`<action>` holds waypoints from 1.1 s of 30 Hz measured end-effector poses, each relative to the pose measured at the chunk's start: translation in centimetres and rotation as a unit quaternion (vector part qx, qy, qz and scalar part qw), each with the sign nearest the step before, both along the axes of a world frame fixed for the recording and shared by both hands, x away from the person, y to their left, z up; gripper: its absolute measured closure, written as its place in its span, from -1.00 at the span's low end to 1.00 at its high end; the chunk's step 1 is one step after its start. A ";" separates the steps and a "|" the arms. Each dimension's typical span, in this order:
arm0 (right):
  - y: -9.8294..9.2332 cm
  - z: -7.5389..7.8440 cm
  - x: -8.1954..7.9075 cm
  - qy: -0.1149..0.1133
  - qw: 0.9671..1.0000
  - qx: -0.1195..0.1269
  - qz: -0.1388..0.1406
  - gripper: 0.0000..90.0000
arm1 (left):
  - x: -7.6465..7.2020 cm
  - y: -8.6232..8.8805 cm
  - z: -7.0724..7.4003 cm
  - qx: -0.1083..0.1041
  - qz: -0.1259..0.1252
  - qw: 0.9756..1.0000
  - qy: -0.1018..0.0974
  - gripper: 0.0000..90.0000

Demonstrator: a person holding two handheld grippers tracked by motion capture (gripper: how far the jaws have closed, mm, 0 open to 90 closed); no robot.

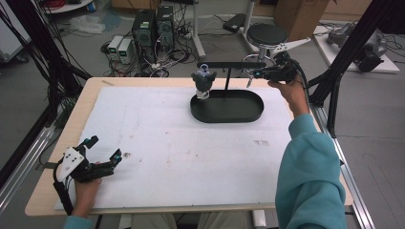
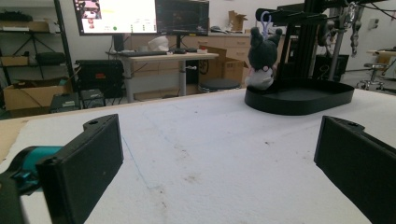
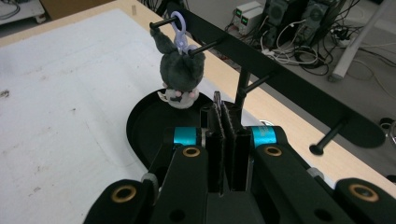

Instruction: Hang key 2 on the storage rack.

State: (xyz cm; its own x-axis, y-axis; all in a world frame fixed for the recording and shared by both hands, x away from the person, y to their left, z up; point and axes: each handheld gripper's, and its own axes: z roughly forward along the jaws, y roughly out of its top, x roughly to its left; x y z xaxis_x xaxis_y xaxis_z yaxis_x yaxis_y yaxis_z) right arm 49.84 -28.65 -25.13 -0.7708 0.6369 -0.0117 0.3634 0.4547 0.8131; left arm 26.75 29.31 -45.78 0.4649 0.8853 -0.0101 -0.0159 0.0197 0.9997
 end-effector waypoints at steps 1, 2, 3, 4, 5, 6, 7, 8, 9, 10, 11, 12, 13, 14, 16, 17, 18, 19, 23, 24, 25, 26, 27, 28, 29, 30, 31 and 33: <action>0.2 0.2 0.2 -0.006 1.000 -0.005 0.002 0.97 | 0.0 0.0 0.0 0.000 0.001 1.000 0.000 -0.96; 0.4 0.3 0.4 -0.006 1.000 -0.003 0.004 0.98 | 0.0 0.0 0.0 -0.001 0.000 1.000 0.000 -0.96; 0.6 0.5 0.5 -0.003 1.000 -0.004 0.003 0.97 | 0.0 0.0 0.0 0.000 0.000 1.000 0.000 -0.96; 0.7 0.6 0.7 -0.003 1.000 -0.009 0.005 0.97 | 0.0 0.0 0.0 0.000 0.000 1.000 0.000 -0.96; 0.8 0.7 0.9 -0.002 1.000 -0.011 0.006 0.98 | 0.0 0.0 0.0 0.000 0.001 1.000 0.000 -0.96; 0.9 0.9 1.2 0.000 1.000 -0.013 0.007 0.98 | 0.0 0.0 0.0 0.000 0.000 1.000 0.000 -0.96; 1.1 1.0 1.3 0.000 1.000 -0.016 0.005 0.98 | 0.0 0.0 0.0 -0.001 0.001 1.000 0.000 -0.96; 1.2 1.1 1.5 0.001 1.000 -0.021 0.008 0.98 | 0.0 0.0 0.0 0.000 0.000 1.000 0.000 -0.96; 1.3 1.2 1.6 0.000 1.000 -0.021 0.007 0.98 | 0.0 0.0 0.0 0.000 0.000 1.000 0.000 -0.96; 1.4 1.3 1.8 0.000 1.000 -0.021 0.006 0.98 | 0.0 0.0 0.0 0.000 0.000 1.000 0.000 -0.96; 1.5 1.2 1.9 0.004 1.000 -0.022 0.005 0.98 | 0.0 0.0 0.0 0.000 0.000 1.000 0.000 -0.96; 1.6 1.2 2.0 0.006 1.000 -0.025 0.005 0.98 | 0.0 0.0 0.0 0.000 0.000 1.000 0.000 -0.96; 1.7 1.1 2.2 0.008 1.000 -0.028 0.005 0.98 | 0.0 0.0 0.0 0.000 0.001 1.000 0.000 -0.96; 1.8 1.0 2.3 0.009 1.000 -0.029 0.006 0.98 | 0.0 0.0 0.0 0.000 0.001 1.000 0.000 -0.96; 1.9 0.8 2.5 0.013 0.999 -0.029 0.006 0.98 | 0.0 0.0 0.0 -0.001 0.000 1.000 -0.001 -0.96; 2.0 0.7 2.5 0.014 0.999 -0.033 0.006 0.98 | 0.0 0.0 0.0 -0.001 0.000 1.000 -0.001 -0.96; 2.1 0.6 2.6 0.013 0.999 -0.033 0.007 0.98 | 0.0 0.0 0.0 -0.001 0.000 1.000 0.000 -0.96; 2.2 0.6 2.7 0.015 0.999 -0.035 0.006 0.98 | 0.0 0.0 0.0 -0.001 0.001 1.000 -0.001 -0.96; 2.5 0.2 2.9 0.018 0.999 -0.039 0.005 0.98 | 0.0 0.0 0.0 -0.001 0.000 1.000 0.000 -0.96; 2.6 0.2 2.9 0.022 0.999 -0.040 0.006 0.97 | 0.0 0.0 0.0 -0.001 0.000 1.000 -0.001 -0.96; 2.6 0.1 3.0 0.020 0.999 -0.044 0.006 0.97 | 0.0 0.0 0.0 -0.001 0.000 1.000 -0.001 -0.96; 2.7 0.0 3.1 0.020 0.999 -0.049 0.006 0.98 | 0.0 0.0 0.0 -0.001 0.000 1.000 -0.001 -0.96; 2.7 -0.1 3.2 0.022 0.999 -0.049 0.006 0.97 | 0.0 0.0 0.0 0.001 0.000 1.000 -0.001 -0.96; 2.7 -0.1 3.2 0.022 0.999 -0.049 0.006 0.97 | 0.0 0.0 0.0 0.001 0.000 1.000 -0.001 -0.96; 2.8 -0.2 3.2 0.025 0.998 -0.055 0.003 0.97 | 0.0 0.0 0.0 0.002 0.000 1.000 -0.001 -0.96; 2.9 -0.3 3.3 0.027 0.998 -0.054 0.003 0.97 | 0.0 0.0 0.0 -0.001 0.001 1.000 -0.001 -0.96; 2.9 -0.4 3.4 0.026 0.998 -0.055 0.001 0.97 | 0.0 0.0 0.0 -0.001 0.000 1.000 -0.001 -0.96; 2.9 -0.5 3.5 0.025 0.998 -0.054 -0.002 0.97 | 0.0 0.0 0.0 -0.001 0.000 1.000 -0.001 -0.96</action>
State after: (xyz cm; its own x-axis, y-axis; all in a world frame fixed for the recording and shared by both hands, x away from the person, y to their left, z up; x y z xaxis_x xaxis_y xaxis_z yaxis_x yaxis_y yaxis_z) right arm 53.33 -25.73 -25.60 -0.7700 0.6367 -0.0419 0.4045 0.5378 0.7397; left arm 26.76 29.28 -45.79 0.4643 0.8856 -0.0111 -0.0185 0.0223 0.9996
